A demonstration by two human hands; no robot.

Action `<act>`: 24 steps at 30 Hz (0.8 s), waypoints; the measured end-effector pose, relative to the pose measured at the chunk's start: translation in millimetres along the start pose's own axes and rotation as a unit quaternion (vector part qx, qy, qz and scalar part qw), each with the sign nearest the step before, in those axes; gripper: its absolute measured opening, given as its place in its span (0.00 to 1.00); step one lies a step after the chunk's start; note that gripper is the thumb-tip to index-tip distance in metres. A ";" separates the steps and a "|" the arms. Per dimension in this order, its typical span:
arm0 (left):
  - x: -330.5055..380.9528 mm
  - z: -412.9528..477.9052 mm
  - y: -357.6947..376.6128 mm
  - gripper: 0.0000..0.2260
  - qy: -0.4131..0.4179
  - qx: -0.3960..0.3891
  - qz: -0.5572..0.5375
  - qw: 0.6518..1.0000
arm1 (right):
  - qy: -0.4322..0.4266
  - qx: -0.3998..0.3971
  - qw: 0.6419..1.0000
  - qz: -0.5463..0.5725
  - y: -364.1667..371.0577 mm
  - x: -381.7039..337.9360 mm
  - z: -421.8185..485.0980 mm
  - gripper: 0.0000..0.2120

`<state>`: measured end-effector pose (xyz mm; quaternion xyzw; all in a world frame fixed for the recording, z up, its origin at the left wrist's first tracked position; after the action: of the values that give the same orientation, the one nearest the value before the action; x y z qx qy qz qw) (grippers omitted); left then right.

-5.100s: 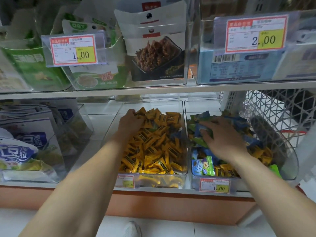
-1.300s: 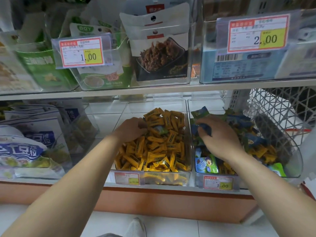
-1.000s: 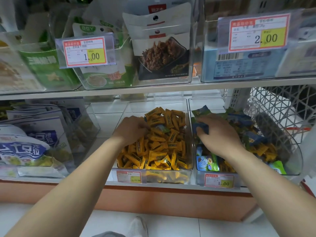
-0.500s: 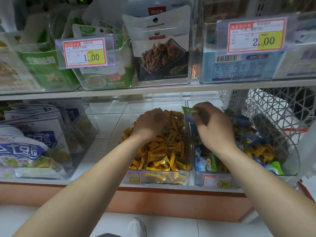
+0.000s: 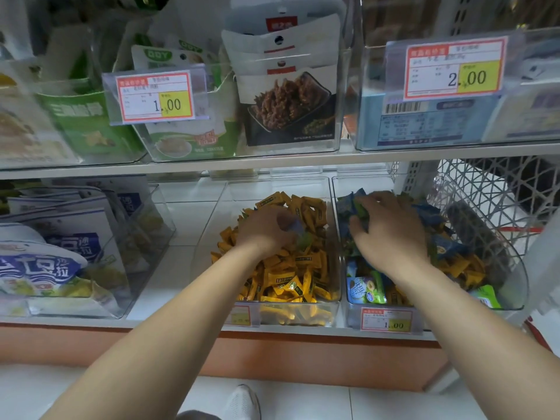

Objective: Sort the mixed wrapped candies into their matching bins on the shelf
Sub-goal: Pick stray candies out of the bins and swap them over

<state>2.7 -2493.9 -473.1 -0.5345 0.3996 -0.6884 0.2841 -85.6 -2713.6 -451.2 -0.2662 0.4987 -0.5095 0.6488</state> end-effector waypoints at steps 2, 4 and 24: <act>0.7 -6.4 -8.2 0.05 0.007 0.019 -0.028 0.999 | -0.044 0.001 0.998 0.044 -1.5 -16.3 -2.3 0.19; -3.2 -12.8 -11.8 0.08 0.010 0.008 -0.008 1.000 | -0.057 -0.018 0.995 0.076 -0.4 -29.1 -5.7 0.17; 45.0 -61.7 -24.4 0.22 0.108 0.045 -0.166 0.979 | -0.022 -0.065 0.938 0.340 -1.9 -53.2 -24.0 0.10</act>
<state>-67.9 -2502.9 -436.1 -0.5024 0.3024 -0.7970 0.1448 -107.5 -2661.0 -438.2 -0.1335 0.5771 -0.2195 0.7752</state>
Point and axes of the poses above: each hand's wrist, its own z-axis towards the middle knuckle, its own y-axis out of the palm, x = y × z, the point moved 1 cm from there along z, towards the middle knuckle, and after that the axes turned 2 degrees about z, right-handed, at the moved point
